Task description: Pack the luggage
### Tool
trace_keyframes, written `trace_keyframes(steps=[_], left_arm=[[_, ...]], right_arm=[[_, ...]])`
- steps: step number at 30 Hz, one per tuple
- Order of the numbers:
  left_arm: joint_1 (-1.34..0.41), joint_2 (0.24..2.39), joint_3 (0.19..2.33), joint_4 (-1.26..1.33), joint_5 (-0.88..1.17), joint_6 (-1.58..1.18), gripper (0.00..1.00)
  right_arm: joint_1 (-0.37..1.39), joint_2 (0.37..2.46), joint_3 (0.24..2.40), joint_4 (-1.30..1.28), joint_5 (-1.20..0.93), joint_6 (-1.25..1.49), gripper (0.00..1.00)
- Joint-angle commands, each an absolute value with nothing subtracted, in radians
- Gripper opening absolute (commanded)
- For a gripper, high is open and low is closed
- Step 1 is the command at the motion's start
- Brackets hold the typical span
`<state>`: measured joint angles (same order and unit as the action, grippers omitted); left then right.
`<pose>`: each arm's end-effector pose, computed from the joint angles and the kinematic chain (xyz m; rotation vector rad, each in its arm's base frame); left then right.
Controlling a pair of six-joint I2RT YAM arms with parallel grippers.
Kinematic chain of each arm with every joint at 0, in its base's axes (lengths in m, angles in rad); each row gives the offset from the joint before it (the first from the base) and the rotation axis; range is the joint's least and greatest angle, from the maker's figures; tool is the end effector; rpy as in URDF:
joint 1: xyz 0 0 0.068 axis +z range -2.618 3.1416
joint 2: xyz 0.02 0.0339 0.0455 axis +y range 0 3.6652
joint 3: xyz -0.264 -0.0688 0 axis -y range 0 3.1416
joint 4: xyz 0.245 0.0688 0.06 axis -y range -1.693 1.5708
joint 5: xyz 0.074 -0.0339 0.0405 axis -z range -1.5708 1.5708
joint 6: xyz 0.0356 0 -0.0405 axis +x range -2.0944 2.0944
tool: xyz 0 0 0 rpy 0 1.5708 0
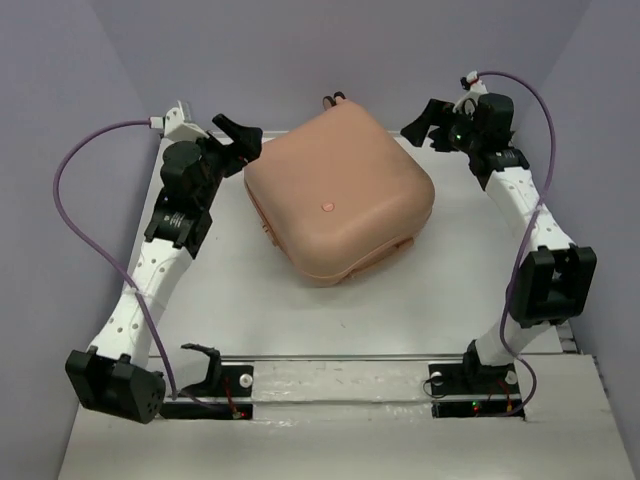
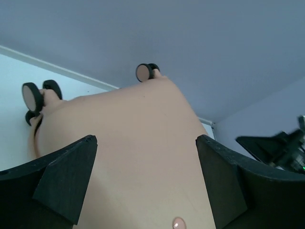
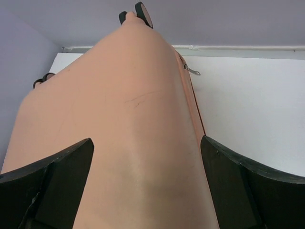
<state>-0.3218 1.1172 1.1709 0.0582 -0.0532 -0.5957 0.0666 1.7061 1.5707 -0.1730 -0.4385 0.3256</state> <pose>0.2421 -0.0787 0.4361 -0.2487 1.4779 -0.7063 0.4058 0.0422 0.3692 -0.0609 1.9044 0.6789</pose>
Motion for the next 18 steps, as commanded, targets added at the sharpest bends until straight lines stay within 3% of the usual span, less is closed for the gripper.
trace_keyframes(steps=[1, 10, 18], left_arm=[[-0.162, 1.268, 1.19, 0.115, 0.155, -0.681, 0.97], [-0.015, 1.747, 1.497, 0.077, 0.379, -0.68, 0.96], [-0.009, 1.994, 1.719, 0.046, 0.357, -0.706, 0.95]], right_arm=[[0.058, 1.597, 1.458, -0.19, -0.443, 0.273, 1.0], [0.058, 1.301, 1.14, -0.072, -0.511, 0.334, 0.98], [0.067, 1.138, 0.872, -0.012, -0.566, 0.374, 0.98]])
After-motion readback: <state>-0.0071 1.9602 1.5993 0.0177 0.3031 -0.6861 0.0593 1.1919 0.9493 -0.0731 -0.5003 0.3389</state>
